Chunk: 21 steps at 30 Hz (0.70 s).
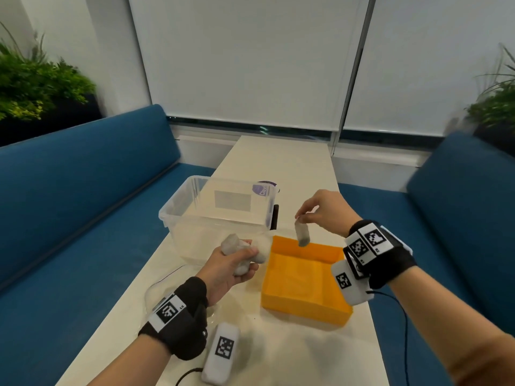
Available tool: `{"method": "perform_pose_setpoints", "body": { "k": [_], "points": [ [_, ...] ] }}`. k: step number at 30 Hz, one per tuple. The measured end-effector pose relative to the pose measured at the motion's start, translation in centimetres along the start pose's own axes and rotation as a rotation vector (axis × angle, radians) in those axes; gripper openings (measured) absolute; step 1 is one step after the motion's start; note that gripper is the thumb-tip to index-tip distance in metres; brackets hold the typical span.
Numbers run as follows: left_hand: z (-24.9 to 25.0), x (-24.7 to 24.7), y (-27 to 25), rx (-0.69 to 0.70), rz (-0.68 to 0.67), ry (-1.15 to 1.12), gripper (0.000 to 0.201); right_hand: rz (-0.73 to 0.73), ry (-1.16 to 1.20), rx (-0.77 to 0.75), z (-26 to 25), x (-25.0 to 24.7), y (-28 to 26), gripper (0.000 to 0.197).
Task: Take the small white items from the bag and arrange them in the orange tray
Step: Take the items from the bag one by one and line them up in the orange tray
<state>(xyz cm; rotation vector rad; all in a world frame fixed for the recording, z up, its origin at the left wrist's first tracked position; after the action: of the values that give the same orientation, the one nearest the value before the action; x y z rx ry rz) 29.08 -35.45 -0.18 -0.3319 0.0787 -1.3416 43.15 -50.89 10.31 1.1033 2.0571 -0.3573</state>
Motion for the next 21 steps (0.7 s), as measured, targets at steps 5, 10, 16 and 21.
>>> {"method": "perform_pose_setpoints", "body": {
  "k": [5, 10, 16, 21],
  "points": [
    [-0.7, -1.6, 0.2, -0.020, 0.039, -0.002, 0.023, -0.139, -0.122, 0.129, 4.3, 4.2, 3.2, 0.019],
    [-1.8, -2.7, 0.3, -0.048, 0.047, 0.029, 0.029, -0.284, -0.248, 0.179, 7.0, 9.5, 5.1, 0.020],
    [-2.8, -4.0, 0.1, -0.066, 0.065, 0.014, 0.036, -0.300, -0.340, 0.220, 8.5, 12.4, 7.3, 0.019],
    [-3.3, -5.0, 0.0, -0.068, 0.078, -0.001, 0.033, -0.233, -0.379, 0.270, 9.8, 13.3, 8.5, 0.020]
  ]
}}
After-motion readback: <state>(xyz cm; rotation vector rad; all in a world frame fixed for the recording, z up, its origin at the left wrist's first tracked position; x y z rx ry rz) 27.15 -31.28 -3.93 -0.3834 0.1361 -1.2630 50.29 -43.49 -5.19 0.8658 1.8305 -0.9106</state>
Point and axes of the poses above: each hand's wrist, its own y-axis towards the middle knuckle, its own x-axis out of the palm, z = x × y, the point moved 7 cm from there along y, towards the middle knuckle, and after that the axes turned 13 degrees about y, right-handed, at the moved point
